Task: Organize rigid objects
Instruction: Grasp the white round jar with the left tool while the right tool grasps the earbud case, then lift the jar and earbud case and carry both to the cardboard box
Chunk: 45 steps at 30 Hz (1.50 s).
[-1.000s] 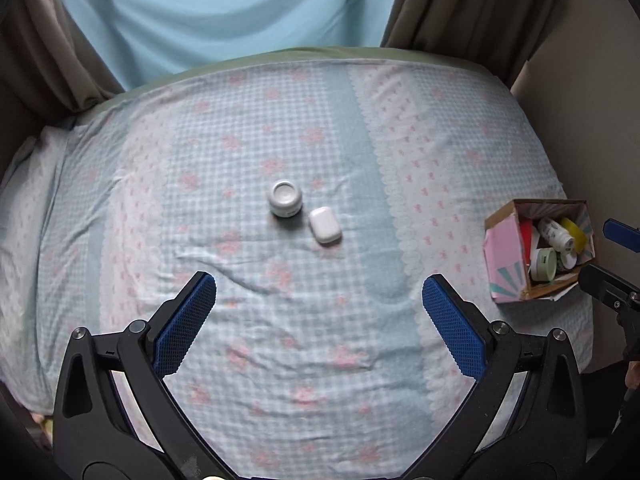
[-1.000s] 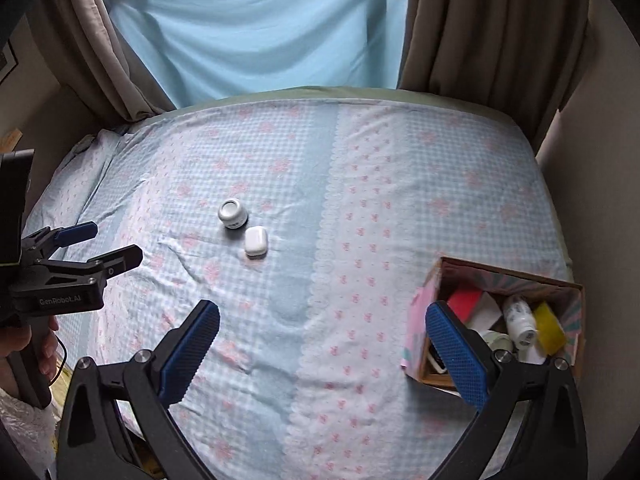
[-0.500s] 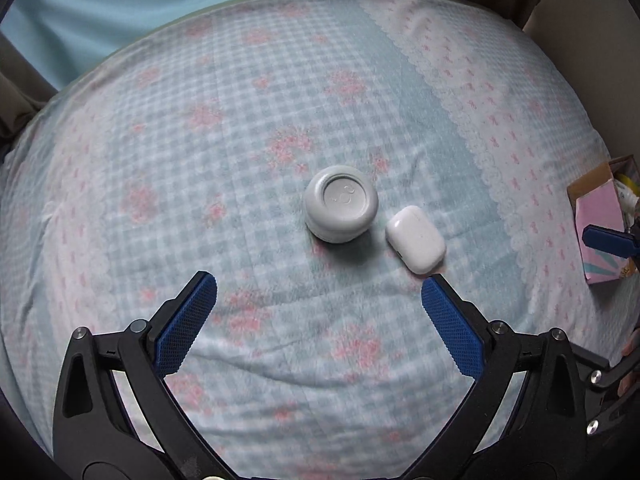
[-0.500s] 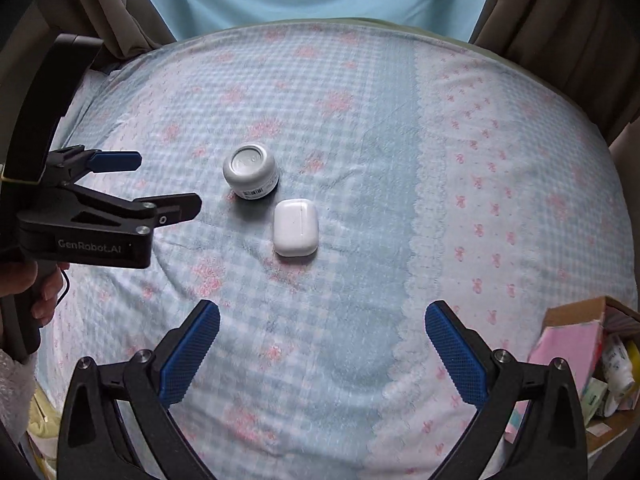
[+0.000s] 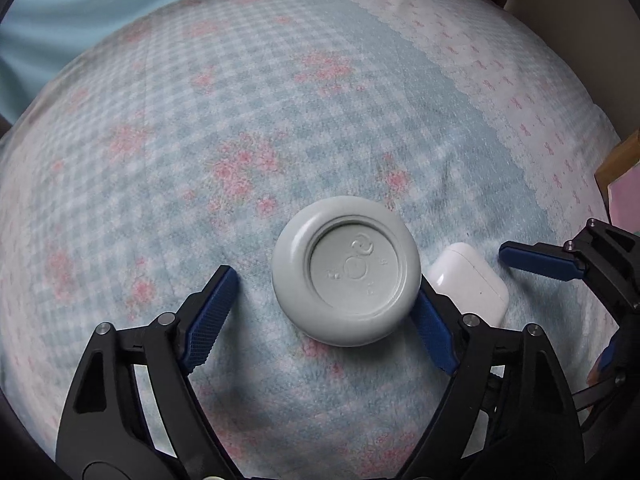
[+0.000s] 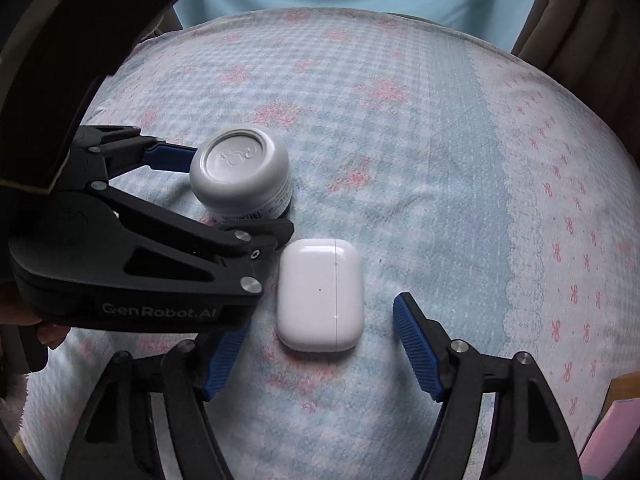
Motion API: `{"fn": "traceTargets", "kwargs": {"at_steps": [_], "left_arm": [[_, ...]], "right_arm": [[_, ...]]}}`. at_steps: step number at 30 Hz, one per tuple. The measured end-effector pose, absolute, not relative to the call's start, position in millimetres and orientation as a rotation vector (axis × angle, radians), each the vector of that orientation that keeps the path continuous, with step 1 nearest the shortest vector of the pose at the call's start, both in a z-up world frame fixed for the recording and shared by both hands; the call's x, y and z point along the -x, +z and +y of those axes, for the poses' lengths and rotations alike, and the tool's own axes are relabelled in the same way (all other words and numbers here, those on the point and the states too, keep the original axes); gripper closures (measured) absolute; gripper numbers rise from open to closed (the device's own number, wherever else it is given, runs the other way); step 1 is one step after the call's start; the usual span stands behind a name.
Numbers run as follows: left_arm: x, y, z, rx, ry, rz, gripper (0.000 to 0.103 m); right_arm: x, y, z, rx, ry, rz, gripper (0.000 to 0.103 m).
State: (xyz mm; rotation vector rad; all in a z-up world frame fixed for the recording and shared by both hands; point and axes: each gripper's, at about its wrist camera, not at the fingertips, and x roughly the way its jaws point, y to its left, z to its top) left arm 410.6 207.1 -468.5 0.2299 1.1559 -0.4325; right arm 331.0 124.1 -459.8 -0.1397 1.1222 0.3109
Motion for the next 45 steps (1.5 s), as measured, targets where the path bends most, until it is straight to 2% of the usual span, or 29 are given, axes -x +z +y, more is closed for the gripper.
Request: {"fn": "traceTargets", "kwargs": {"at_steps": [3,4,5,16,25,34,45], "left_arm": [[-412.3,-465.3,207.8,-0.224,-0.459,1.141,0.038],[-411.8,-464.5,207.4,-0.221,-0.474,1.136,0.046],[-411.0,-463.9,206.3,-0.229,-0.481,1.130,0.049],[-404.1,-456.3,207.5,-0.218,-0.465,1.123,0.049],[-389.4,-415.3,209.8,-0.213,-0.437,1.082,0.049],[-361.1,-341.2,189.7,-0.232,-0.432,1.043,0.049],[-304.4,-234.4,122.6,-0.235,-0.438,0.988,0.049]], "right_arm": [[-333.1,-463.0,127.5,0.153,0.305,1.113,0.053],[-334.7,-464.3,126.5,0.151,0.310,1.101,0.055],[-336.1,-465.7,126.4,0.146,0.306,1.103,0.062],[-338.9,-464.7,124.7,0.137,0.304,1.110,0.062],[-323.9,-436.6,110.5,0.115,0.298,1.088,0.062],[-295.6,-366.5,84.5,0.094,0.297,1.048,0.062],[-241.8,-253.7,10.9,0.048,0.264,0.975,0.062]]}}
